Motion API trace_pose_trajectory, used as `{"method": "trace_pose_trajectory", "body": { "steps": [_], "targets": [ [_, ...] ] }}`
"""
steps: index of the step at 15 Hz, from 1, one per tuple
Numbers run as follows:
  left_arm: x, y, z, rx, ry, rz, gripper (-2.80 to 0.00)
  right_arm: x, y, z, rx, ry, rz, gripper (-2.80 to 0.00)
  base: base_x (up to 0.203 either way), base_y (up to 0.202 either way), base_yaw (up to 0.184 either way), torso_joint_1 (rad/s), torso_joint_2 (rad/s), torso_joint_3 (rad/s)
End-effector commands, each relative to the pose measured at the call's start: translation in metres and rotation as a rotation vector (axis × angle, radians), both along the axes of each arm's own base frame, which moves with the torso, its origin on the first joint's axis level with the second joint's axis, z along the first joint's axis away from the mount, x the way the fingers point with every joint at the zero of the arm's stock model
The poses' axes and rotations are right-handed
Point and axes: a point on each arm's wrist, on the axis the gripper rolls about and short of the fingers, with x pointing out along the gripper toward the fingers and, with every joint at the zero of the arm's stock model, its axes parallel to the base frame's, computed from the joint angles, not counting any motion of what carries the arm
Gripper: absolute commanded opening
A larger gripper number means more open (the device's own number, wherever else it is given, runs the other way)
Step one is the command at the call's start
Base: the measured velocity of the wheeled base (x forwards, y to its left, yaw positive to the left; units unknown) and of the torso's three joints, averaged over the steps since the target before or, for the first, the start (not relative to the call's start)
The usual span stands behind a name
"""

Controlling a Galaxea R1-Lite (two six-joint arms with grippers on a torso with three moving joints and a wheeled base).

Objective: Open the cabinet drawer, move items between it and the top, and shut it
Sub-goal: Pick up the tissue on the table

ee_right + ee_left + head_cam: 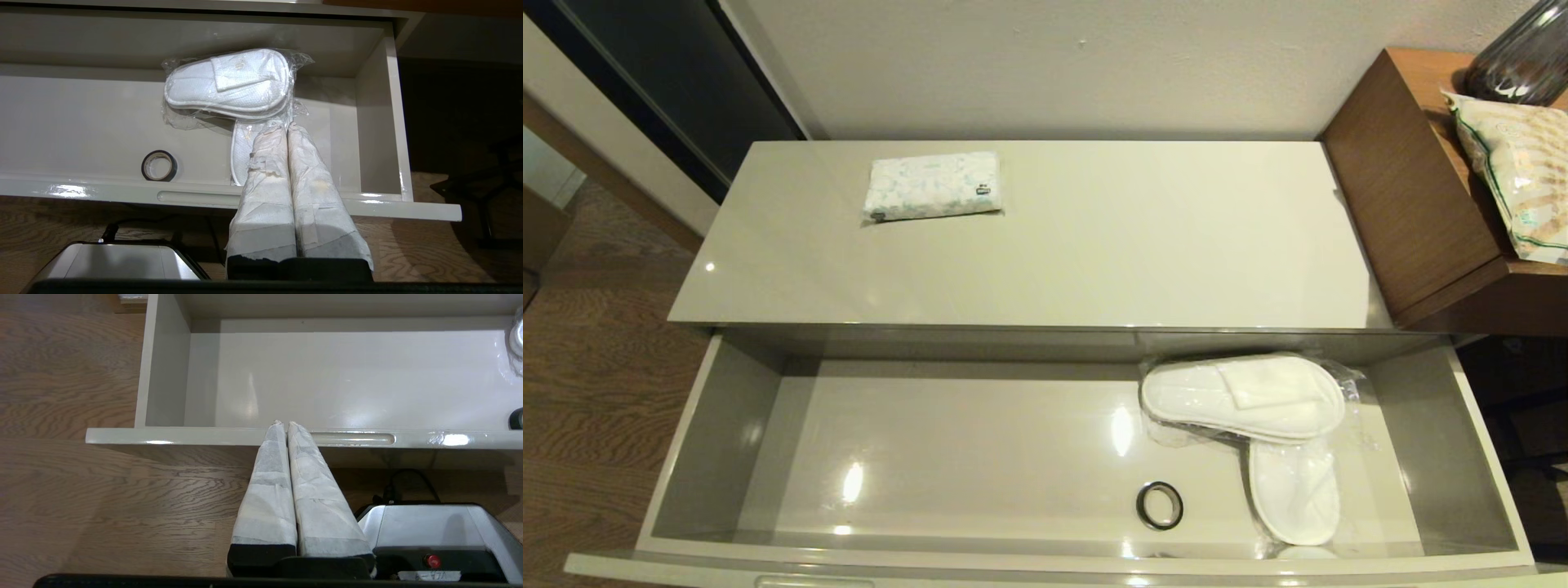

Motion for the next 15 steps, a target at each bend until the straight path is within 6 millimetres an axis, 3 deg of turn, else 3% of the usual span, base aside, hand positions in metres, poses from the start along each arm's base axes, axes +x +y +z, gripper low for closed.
{"method": "trace_pose_trajectory", "body": {
  "steps": [1,3,5,7,9,11,15],
  "targets": [
    [-0.001,0.000,0.003,0.016,-0.006,-0.007,-2.80,0.000,0.000,0.000,-0.001,0.002,0.001,-2.80,0.000,0.000,0.000,0.000,0.00,0.000],
    [-0.004,-0.001,0.032,0.017,-0.044,-0.029,-2.80,0.000,0.000,0.000,0.000,0.002,0.001,-2.80,0.000,0.000,0.000,0.000,0.00,0.000],
    [0.005,-0.001,0.084,0.010,-0.033,-0.040,-2.80,0.000,0.000,0.000,0.000,0.002,0.001,-2.80,0.000,0.000,0.000,0.000,0.00,0.000],
    [0.027,0.000,0.141,0.006,-0.004,-0.014,-2.80,0.000,0.000,0.000,0.000,0.002,0.001,-2.80,0.000,0.000,0.000,0.000,0.00,0.000],
    [0.058,0.000,0.177,0.022,0.082,0.007,-2.80,0.000,0.000,0.000,0.000,0.002,0.001,-2.80,0.000,0.000,0.000,0.000,0.00,0.000],
    [0.110,0.000,0.196,0.045,0.222,0.010,-2.80,0.000,0.000,0.000,0.000,0.002,0.001,-2.80,0.000,0.000,0.000,0.000,0.00,0.000],
    [0.241,-0.004,0.217,0.073,0.381,-0.027,-2.80,0.000,0.000,0.000,0.000,0.002,0.001,-2.80,0.000,0.000,0.000,0.000,0.00,0.000]
  ]
}}
